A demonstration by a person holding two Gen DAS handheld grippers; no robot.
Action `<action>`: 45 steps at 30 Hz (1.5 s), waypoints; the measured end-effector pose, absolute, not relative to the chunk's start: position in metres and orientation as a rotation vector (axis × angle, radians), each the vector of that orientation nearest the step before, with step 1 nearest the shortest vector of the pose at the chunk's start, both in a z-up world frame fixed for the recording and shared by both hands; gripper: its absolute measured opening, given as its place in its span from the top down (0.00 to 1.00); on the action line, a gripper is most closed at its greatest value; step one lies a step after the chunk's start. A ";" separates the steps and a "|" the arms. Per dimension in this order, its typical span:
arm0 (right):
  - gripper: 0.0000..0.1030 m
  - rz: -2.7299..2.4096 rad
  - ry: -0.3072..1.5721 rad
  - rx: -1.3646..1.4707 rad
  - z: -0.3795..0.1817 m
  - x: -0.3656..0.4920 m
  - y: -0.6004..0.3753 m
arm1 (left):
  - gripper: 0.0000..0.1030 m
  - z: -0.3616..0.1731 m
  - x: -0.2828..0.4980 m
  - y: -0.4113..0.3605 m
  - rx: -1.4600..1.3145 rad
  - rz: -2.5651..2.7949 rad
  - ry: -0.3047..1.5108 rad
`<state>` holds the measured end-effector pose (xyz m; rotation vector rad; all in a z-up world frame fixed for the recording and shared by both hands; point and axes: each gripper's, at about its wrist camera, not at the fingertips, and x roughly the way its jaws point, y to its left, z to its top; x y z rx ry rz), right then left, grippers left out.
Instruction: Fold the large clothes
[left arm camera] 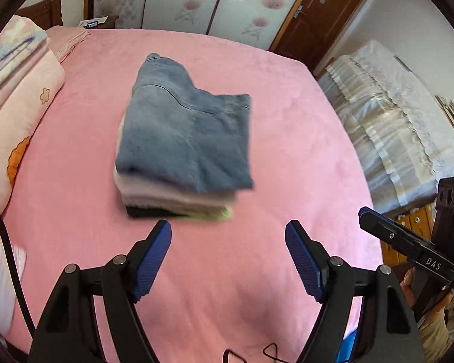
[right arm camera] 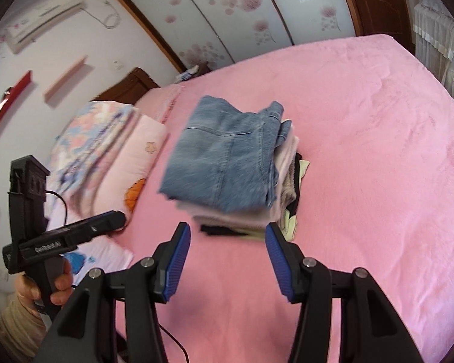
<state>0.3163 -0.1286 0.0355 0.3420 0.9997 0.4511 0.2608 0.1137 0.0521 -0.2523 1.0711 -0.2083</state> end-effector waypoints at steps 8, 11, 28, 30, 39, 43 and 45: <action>0.50 0.509 0.971 0.245 0.086 0.199 -0.179 | 0.26 0.086 0.125 0.044 -0.261 -0.203 1.077; 0.50 0.499 0.970 0.222 0.091 0.158 -0.202 | 0.26 0.084 0.080 0.022 -0.282 -0.213 1.095; 0.50 0.330 1.085 0.155 0.022 0.027 -0.260 | 0.26 0.019 -0.046 -0.059 -0.098 -0.126 1.167; 0.50 0.307 1.082 0.152 0.016 0.020 -0.256 | 0.26 0.014 -0.051 -0.064 -0.106 -0.123 1.167; 0.50 0.208 1.080 0.141 0.000 -0.003 -0.245 | 0.26 0.005 -0.060 -0.078 -0.067 -0.028 1.081; 0.50 0.186 1.078 0.116 0.001 -0.003 -0.237 | 0.26 0.002 -0.062 -0.080 -0.092 -0.007 1.074; 0.50 0.184 1.070 0.119 0.002 -0.004 -0.236 | 0.26 0.000 -0.062 -0.082 -0.097 -0.005 1.083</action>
